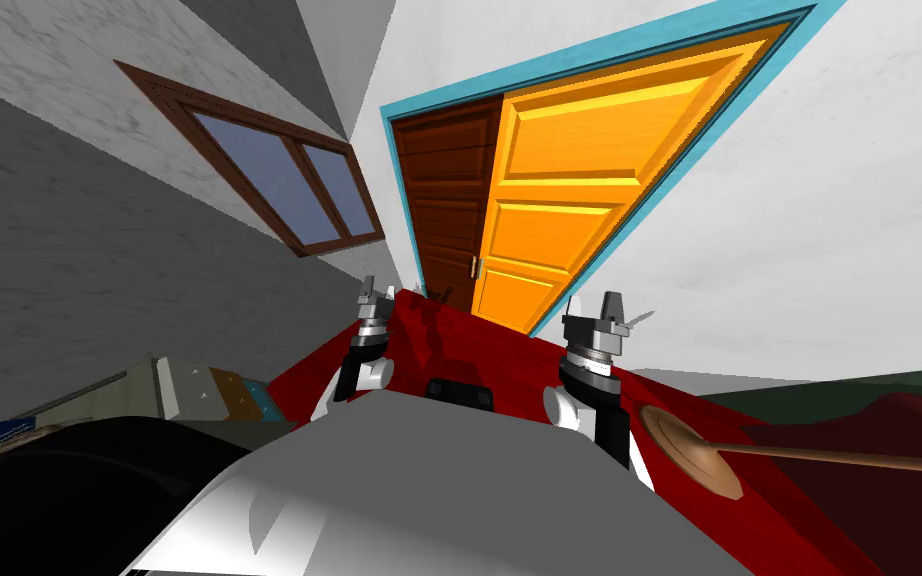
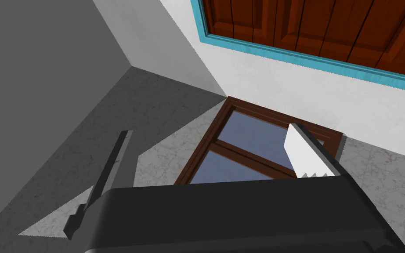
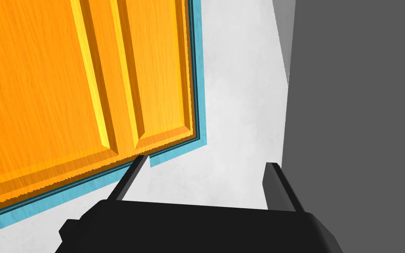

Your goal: Pull the door open

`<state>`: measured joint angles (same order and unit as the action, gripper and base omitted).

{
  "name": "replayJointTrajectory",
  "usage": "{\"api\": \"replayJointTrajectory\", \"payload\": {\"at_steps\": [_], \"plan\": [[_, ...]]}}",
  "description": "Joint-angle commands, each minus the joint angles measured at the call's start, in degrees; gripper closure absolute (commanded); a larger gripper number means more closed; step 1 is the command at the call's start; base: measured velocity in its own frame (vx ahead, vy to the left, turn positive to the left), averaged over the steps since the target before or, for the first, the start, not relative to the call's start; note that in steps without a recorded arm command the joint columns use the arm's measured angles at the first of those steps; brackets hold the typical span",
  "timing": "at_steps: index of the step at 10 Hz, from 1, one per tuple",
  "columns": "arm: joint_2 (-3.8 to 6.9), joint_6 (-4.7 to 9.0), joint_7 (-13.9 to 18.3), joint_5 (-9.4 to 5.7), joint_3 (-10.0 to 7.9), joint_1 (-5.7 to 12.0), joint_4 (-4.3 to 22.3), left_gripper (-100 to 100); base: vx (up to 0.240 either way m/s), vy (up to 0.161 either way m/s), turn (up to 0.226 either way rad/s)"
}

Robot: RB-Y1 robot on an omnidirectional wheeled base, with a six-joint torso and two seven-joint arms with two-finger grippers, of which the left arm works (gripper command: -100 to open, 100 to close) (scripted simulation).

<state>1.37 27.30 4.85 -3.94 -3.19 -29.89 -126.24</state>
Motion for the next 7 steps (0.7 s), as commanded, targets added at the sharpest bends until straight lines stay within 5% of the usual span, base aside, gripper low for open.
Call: {"api": "replayJointTrajectory", "payload": {"at_steps": [1, 7], "plan": [[0.16, 0.07, -0.2, 0.02, -0.13, -0.06, 0.25, -100, -0.113, -0.056, 0.17], [0.79, 0.34, -0.94, 0.1, -0.63, -0.29, 1.21, -100, -0.217, -0.142, 0.161]]}}
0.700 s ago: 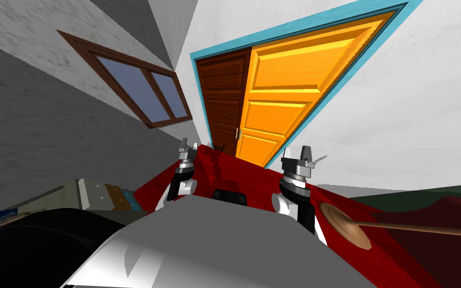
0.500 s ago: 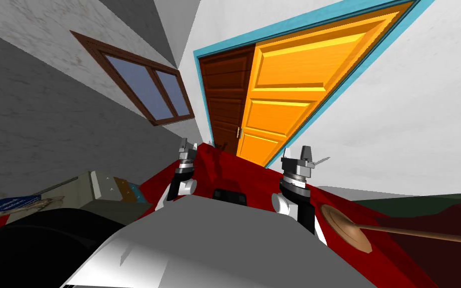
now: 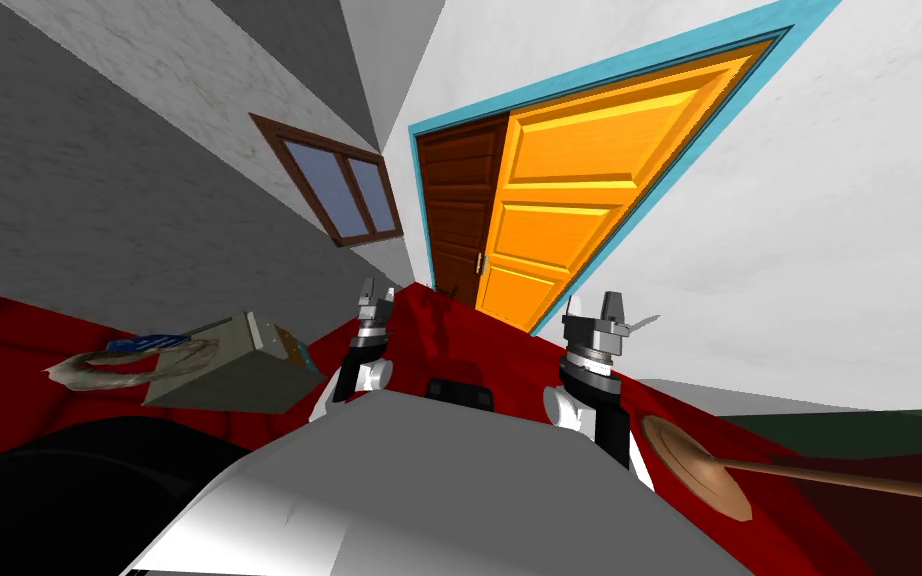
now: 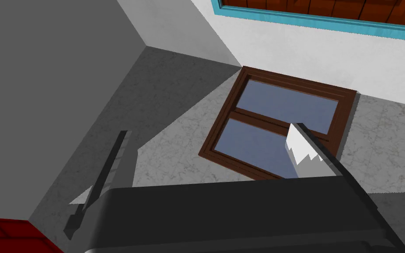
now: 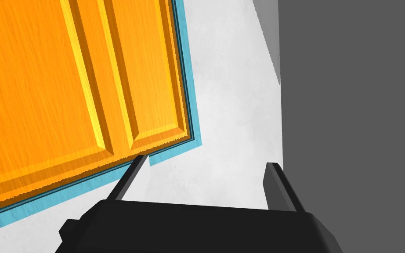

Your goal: Pull the door open

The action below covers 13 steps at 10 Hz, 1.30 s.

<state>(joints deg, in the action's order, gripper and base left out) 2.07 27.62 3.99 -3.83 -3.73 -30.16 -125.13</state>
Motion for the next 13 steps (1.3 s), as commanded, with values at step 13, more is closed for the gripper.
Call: {"api": "replayJointTrajectory", "payload": {"at_steps": [13], "plan": [[2.13, 1.27, -3.59, 0.38, -2.44, -0.93, 4.57, -100, -0.132, -0.153, 0.264]]}}
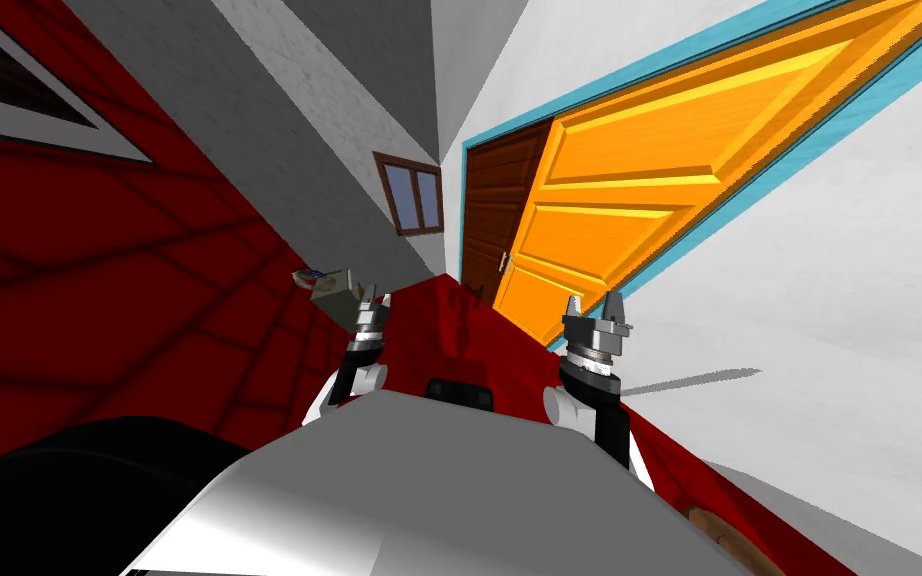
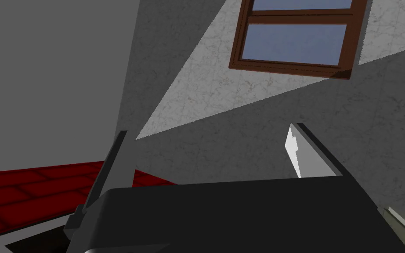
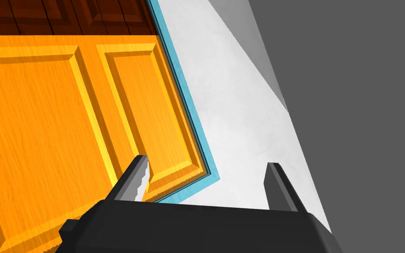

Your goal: Pull the door open

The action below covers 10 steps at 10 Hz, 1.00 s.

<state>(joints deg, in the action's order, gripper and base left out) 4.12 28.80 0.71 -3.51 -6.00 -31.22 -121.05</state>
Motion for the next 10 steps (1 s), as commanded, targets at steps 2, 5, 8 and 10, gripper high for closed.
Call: {"api": "replayJointTrajectory", "payload": {"at_steps": [2, 5, 8, 10], "plan": [[0.39, 0.37, -1.1, 0.13, -0.7, -0.05, 1.48, -100, -0.08, -0.125, 0.333], [0.85, 0.8, -2.28, 0.26, -1.5, -0.33, 2.97, -100, -0.089, -0.122, 0.34], [1.32, 1.22, -3.47, 0.39, -2.3, -0.6, 4.47, -100, -0.09, -0.114, 0.344], [1.52, 1.47, -4.2, 0.47, -2.8, -0.74, 5.37, -100, -0.091, -0.096, 0.318]]}}
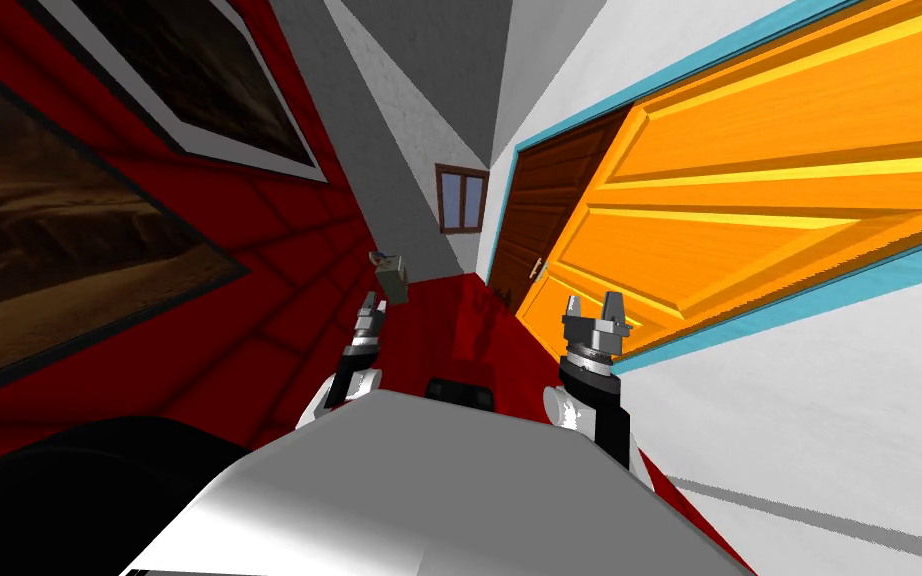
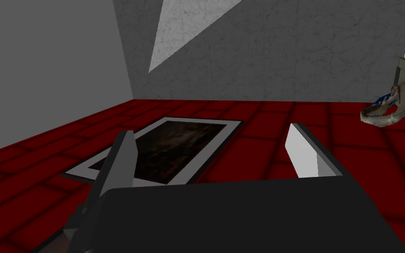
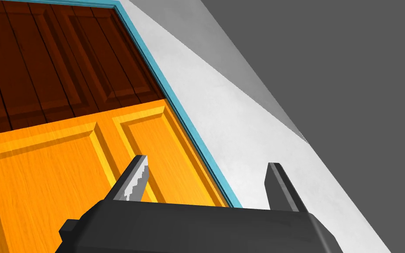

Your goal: Pull the door open

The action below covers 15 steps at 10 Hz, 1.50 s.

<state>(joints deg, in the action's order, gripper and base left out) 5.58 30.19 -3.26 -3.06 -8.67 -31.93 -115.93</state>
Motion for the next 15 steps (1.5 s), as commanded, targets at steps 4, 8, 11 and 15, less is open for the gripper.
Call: {"api": "replayJointTrajectory", "payload": {"at_steps": [4, 8, 11, 15], "plan": [[0.58, 0.79, -2.22, 0.23, -1.49, -0.43, 2.74, -100, -0.068, -0.085, 0.374], [1.09, 1.49, -4.2, 0.44, -2.85, -0.83, 5.23, -100, -0.081, -0.08, 0.402], [1.35, 2.0, -5.63, 0.59, -3.83, -1.08, 6.98, -100, -0.069, -0.065, 0.305], [1.6, 2.5, -7.07, 0.74, -4.83, -1.33, 8.77, -100, -0.047, -0.044, 0.291]]}}
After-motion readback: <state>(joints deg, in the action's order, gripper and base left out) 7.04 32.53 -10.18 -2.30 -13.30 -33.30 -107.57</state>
